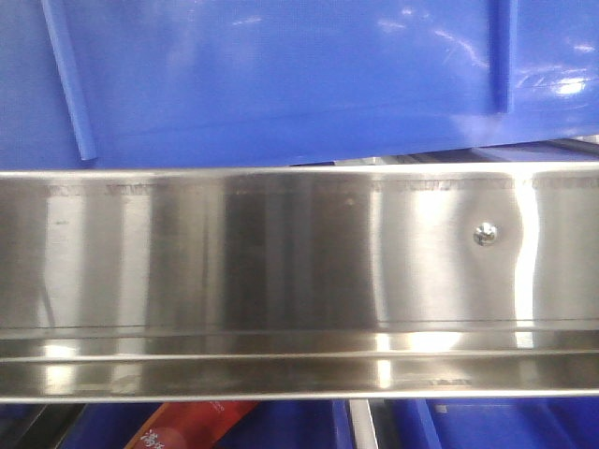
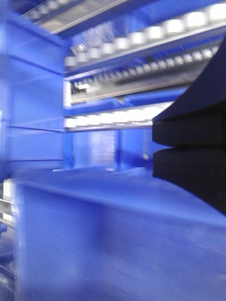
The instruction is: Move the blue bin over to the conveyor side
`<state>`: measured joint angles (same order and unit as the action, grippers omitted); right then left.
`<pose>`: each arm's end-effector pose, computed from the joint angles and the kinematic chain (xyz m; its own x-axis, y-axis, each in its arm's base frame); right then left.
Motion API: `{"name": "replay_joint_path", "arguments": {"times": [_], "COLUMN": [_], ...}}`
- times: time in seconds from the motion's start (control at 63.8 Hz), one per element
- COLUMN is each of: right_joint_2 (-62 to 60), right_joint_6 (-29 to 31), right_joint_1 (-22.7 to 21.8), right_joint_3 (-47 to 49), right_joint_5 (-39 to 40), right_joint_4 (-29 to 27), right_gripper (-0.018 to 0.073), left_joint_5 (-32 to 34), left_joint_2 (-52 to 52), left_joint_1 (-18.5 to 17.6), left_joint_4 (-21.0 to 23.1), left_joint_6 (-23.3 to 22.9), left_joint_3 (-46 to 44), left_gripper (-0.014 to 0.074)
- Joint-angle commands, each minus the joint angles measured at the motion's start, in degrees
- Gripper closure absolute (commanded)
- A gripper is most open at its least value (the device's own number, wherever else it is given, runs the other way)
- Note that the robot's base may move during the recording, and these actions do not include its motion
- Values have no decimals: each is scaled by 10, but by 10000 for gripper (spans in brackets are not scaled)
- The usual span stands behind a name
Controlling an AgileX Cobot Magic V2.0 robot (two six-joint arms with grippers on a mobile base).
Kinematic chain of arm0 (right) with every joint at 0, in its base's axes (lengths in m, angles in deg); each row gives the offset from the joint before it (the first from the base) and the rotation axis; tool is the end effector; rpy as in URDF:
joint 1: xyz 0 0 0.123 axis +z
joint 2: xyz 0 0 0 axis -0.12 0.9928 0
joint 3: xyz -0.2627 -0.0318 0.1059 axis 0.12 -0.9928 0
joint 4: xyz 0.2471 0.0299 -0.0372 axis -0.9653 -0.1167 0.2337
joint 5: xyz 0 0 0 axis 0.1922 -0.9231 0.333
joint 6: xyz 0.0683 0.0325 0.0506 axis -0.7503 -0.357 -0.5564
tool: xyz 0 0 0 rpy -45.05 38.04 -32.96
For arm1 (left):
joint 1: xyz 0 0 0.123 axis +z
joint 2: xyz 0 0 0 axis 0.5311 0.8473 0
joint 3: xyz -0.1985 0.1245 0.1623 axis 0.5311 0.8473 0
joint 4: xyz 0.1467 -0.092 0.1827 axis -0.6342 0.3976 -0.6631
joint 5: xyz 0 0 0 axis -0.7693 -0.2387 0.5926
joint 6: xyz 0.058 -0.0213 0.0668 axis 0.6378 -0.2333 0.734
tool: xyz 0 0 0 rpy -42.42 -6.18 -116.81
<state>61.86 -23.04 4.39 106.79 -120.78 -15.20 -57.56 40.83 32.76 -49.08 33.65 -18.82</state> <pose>0.2385 0.0402 0.4989 -0.6203 -0.0723 -0.7810 -0.1032 0.9946 -0.0101 0.2383 -0.0010 0.4612 -0.4647 -0.1260 -0.8765 -0.0310 0.9915 -0.1260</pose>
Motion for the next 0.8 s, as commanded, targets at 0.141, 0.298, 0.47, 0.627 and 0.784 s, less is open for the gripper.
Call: {"name": "replay_joint_path", "arguments": {"times": [0.141,0.298,0.47,0.627,0.784], "right_joint_2": [77,95,98,106,126], "right_joint_6": [-16,-14,-14,-14,-14], "right_joint_1": [14,14,14,14,14], "right_joint_3": [55,55,55,55,55], "right_joint_5": [3,3,3,3,3], "right_joint_4": [-6,-6,-4,-4,-14], "right_gripper": [624,619,318,209,209], "left_joint_5": [-15,-22,-29,-29,-30], "left_joint_2": [65,83,87,87,87], "left_joint_1": [3,3,3,3,3], "left_joint_4": [3,3,3,3,3], "left_joint_6": [0,0,0,0,0], "left_joint_3": [-54,-54,-54,-54,-54], "left_gripper": [593,593,593,593,593]}}
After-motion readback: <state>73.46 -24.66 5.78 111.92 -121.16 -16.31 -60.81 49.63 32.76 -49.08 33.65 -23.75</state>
